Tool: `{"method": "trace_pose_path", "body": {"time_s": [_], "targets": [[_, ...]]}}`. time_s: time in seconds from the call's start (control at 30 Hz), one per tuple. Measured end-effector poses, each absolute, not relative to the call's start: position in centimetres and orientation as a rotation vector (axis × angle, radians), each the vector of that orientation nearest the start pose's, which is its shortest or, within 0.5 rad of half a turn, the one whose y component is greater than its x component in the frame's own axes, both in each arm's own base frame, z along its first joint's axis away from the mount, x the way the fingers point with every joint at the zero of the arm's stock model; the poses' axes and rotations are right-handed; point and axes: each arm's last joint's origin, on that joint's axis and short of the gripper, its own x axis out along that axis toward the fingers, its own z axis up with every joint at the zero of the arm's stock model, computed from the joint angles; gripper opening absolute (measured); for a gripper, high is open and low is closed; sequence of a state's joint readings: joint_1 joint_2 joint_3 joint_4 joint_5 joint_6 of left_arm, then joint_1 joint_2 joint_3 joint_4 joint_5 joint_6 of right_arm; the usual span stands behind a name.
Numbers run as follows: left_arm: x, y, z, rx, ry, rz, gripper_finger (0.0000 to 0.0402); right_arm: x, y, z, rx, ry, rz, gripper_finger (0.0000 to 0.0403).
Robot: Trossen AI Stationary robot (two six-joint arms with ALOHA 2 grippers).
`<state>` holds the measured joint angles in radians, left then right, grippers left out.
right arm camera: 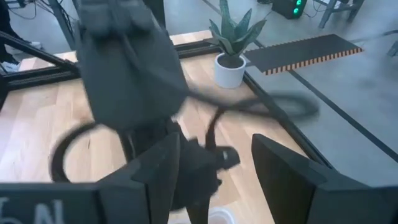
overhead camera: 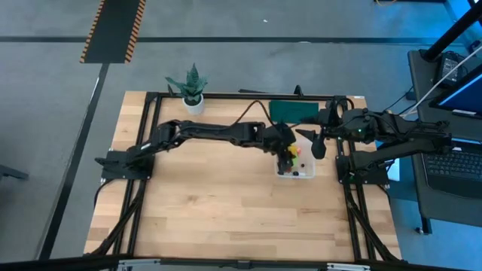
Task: Pick and placing Produce into tupperware
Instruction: Put the yellow lemon into the transparent container
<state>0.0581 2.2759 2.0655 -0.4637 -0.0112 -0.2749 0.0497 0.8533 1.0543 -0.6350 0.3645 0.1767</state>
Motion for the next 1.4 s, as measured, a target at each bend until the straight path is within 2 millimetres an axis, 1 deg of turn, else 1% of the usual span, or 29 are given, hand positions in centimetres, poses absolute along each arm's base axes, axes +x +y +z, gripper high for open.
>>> {"method": "trace_pose_path", "body": {"time_s": [0.17,0.3,0.4,0.6,0.7,0.8,0.9,1.03,1.1,1.3,1.4], "targets": [[52.9,3.2,22.1,-0.285,0.694,0.153,0.0208,15.7,-0.3,36.9,0.086,0.419,-0.35,0.0204],[53.4,3.3,20.9,-0.285,0.684,0.153,0.0207,15.3,-0.3,36.9,0.109,0.42,-0.356,0.0204],[53.6,3.3,19.7,-0.284,0.709,0.158,0.0209,15.1,-0.3,37.0,0.123,0.409,-0.358,0.0204],[53.8,3.1,18.7,-0.282,0.73,0.164,0.0209,14.9,-0.3,37.2,0.135,0.392,-0.359,0.0204],[53.8,3.1,18.5,-0.282,0.736,0.165,0.0209,14.5,-0.3,37.1,0.102,0.415,-0.354,0.0204],[53.8,3.1,18.6,-0.282,0.736,0.166,0.0209,13.2,-0.4,37.1,0.08,0.425,-0.35,0.0204],[53.8,3.1,18.6,-0.282,0.736,0.166,0.0209,11.6,-0.5,37.7,0.112,0.368,-0.35,0.0204],[53.8,3.1,18.6,-0.283,0.736,0.166,0.021,8.7,-0.6,38.5,0.14,0.27,-0.344,0.0204],[53.8,3.1,18.6,-0.283,0.736,0.166,0.021,7.6,-0.7,38.6,0.144,0.246,-0.342,0.0204],[53.8,3.1,18.6,-0.282,0.735,0.166,0.021,5.1,-0.8,38.5,0.134,0.218,-0.337,0.0204],[53.8,3.1,18.6,-0.282,0.735,0.167,0.021,4.5,-0.8,38.1,0.122,0.194,-0.333,0.0204]]}}
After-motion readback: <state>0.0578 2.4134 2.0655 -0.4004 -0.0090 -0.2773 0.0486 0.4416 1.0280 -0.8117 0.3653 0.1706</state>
